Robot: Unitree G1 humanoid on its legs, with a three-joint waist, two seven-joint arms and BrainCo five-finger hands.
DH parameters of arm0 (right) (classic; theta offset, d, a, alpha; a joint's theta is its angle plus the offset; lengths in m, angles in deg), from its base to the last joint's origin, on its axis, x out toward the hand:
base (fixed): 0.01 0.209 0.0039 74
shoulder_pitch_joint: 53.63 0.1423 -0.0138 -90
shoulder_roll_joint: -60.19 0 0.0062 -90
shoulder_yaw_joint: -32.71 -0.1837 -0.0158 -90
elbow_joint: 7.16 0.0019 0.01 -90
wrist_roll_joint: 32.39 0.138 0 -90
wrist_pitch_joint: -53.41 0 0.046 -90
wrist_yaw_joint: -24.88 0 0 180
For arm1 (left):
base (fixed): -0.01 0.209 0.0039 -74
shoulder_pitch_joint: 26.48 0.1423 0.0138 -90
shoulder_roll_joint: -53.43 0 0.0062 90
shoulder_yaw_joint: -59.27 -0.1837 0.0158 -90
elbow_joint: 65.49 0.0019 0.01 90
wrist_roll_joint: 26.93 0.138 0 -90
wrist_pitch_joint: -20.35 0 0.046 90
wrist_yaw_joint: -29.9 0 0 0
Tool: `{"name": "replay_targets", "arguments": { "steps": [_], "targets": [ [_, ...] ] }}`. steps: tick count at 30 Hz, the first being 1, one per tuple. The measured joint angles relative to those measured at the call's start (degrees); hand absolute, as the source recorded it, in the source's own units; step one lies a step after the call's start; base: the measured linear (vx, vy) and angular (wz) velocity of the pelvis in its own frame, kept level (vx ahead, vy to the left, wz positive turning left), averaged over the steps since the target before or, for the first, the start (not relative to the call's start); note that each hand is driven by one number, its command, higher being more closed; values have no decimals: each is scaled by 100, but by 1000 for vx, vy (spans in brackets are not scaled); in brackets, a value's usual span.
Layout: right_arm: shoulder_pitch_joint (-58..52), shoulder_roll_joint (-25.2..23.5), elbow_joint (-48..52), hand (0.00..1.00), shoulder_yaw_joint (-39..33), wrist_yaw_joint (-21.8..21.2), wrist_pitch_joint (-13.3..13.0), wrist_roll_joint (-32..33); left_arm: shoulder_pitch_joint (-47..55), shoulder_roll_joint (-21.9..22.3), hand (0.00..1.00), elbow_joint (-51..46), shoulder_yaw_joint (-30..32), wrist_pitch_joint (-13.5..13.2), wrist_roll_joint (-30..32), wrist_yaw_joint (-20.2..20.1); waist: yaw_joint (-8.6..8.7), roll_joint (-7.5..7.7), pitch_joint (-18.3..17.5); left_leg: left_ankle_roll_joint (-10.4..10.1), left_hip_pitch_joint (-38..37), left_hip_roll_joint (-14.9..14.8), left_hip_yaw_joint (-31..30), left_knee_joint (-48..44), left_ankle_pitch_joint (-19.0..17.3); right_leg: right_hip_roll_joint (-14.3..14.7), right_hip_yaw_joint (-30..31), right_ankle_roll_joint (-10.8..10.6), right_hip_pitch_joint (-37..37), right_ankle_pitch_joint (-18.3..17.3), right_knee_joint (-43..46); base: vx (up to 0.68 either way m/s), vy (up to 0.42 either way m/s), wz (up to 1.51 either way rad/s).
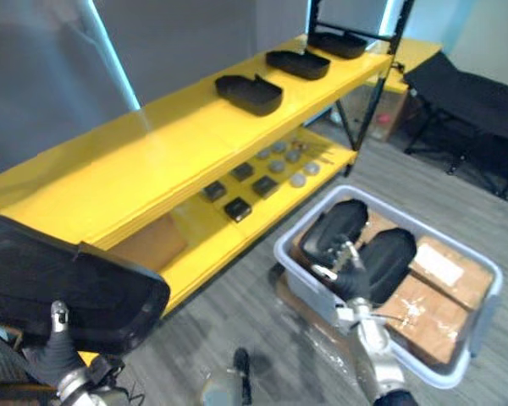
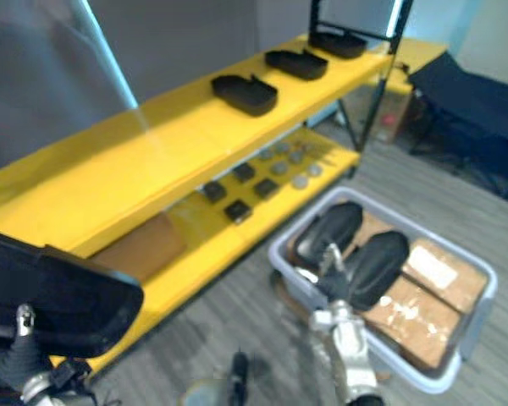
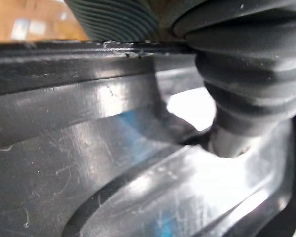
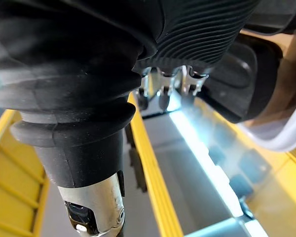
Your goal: Walk over and take plastic housings, then place them on the shelf
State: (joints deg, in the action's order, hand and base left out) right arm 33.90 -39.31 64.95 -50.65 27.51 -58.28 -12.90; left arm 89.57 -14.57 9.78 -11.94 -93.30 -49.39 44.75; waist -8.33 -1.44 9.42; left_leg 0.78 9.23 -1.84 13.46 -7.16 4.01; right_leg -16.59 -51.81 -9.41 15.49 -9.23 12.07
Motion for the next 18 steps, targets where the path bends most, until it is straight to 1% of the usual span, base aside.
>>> {"name": "replay_targets", "arguments": {
  "steps": [1, 2, 3, 4, 5, 6, 7, 8, 9, 10, 11, 12, 14, 15, 16, 17, 18],
  "targets": [
    [-3, -53, 31, 0, 0, 3, -3, -7, -43, -31, 100, 0, -92, 3, 36, 3, 0, 39, 31, 10, -30, 39, -1, 18, -7, -40, -7, -28, 51, 16, -20, 0, 92, 3],
    [-22, -115, 101, 0, -10, 0, -19, -2, -155, -74, 100, -2, -235, 5, 124, 3, 16, 137, 82, 15, -87, 87, 32, 93, -13, -44, -1, -26, 70, 52, -60, -17, 84, -5],
    [-32, -232, 181, 0, 1, -8, -66, 4, -226, -109, 100, -4, -299, 5, 245, 6, 8, 215, 112, 6, -120, 106, 111, 175, -23, -47, 27, 32, 65, 83, -112, -24, 73, -7],
    [-52, -296, 249, 0, 1, -15, -96, 7, -256, -134, 100, -4, -323, 12, 288, 7, 16, 256, 119, 5, -118, 128, 115, 204, -29, -48, 43, 72, 57, 93, -140, -14, 72, -5],
    [-135, -358, 422, 0, -6, -38, -128, 8, -324, -176, 100, -4, -382, 40, 335, 13, 95, 300, 134, 50, -129, 177, 96, 307, -30, -50, 179, 190, 26, 116, -150, -9, 82, 22],
    [-238, -358, 520, 0, -14, -82, -204, 0, -372, -213, 100, -3, -447, 95, 332, 14, 196, 288, 136, 81, -145, 248, -66, 406, -11, -42, 603, 344, -34, 202, -87, -7, 100, 36],
    [-299, -356, 563, 0, -29, -98, -218, -2, -416, -249, 100, -3, -488, 113, 328, 14, 251, 275, 135, 107, -163, 278, -134, 481, 19, -42, 850, 398, -64, 237, -19, 1, 135, 63],
    [-435, -356, 649, 0, -87, -126, -229, -3, -538, -379, 100, -2, -610, 137, 327, 10, 313, 252, 147, 129, -199, 339, -347, 622, 77, -39, 1366, 478, -158, 280, 189, 18, 133, 76],
    [-564, -358, 699, 0, -138, -124, -231, -1, -707, -505, 100, 2, -743, 139, 326, 1, 341, 217, 154, 118, -217, 370, -566, 798, 154, 14, 1898, 660, -301, 201, 405, 21, 92, 83],
    [-635, -358, 762, 0, -144, -122, -231, 0, -791, -567, 100, 9, -803, 139, 326, 1, 373, 175, 171, 94, -210, 383, -709, 901, 219, 96, 2141, 750, -341, 66, 412, 22, -22, 103],
    [-773, -357, 922, 0, -132, -124, -232, -6, -910, -637, 100, 34, -892, 141, 327, -1, 469, 172, 173, 32, -207, 421, -958, 1096, 343, 316, 2429, 707, -341, -160, 295, 17, -89, 92],
    [-829, -357, 991, 0, -130, -124, -232, -20, -941, -684, 100, 63, -926, 143, 328, -3, 487, 176, 171, -10, -206, 453, -1047, 1177, 387, 381, 2492, 664, -347, -216, 191, 1, -120, 101],
    [-852, -343, 1088, 0, -73, -130, -235, -240, -1026, -746, 100, 229, -1007, 145, 296, 3, 454, 192, 166, -24, -103, 505, -1119, 1182, 640, 538, 2476, 580, -408, -318, -196, -49, -127, 51],
    [-846, -323, 1089, 0, -38, -134, -235, -245, -1009, -746, 100, 260, -1013, 160, 263, 5, 441, 204, 159, -53, -93, 506, -1127, 1181, 669, 563, 2514, 545, -379, -344, -261, -47, -153, 17],
    [-810, -284, 1119, 0, 32, -134, -234, -284, -908, -743, 100, 262, -1054, 203, 260, 15, 429, 151, 187, -116, -49, 495, -1143, 1181, 759, 619, 2517, 371, -333, -398, -378, -35, -163, 12],
    [-798, -237, 1153, 0, 41, -142, -227, -386, -811, -715, 100, 262, -1132, 246, 250, 15, 431, 34, 218, -123, -1, 439, -1163, 1181, 860, 694, 2495, 190, -342, -382, -410, -45, -156, 15],
    [-788, -208, 1161, 0, 38, -140, -226, -436, -760, -698, 100, 262, -1181, 257, 235, 14, 431, -27, 232, -141, 5, 411, -1186, 1181, 887, 743, 2479, 192, -338, -381, -408, -73, -130, 12]
  ]
}}
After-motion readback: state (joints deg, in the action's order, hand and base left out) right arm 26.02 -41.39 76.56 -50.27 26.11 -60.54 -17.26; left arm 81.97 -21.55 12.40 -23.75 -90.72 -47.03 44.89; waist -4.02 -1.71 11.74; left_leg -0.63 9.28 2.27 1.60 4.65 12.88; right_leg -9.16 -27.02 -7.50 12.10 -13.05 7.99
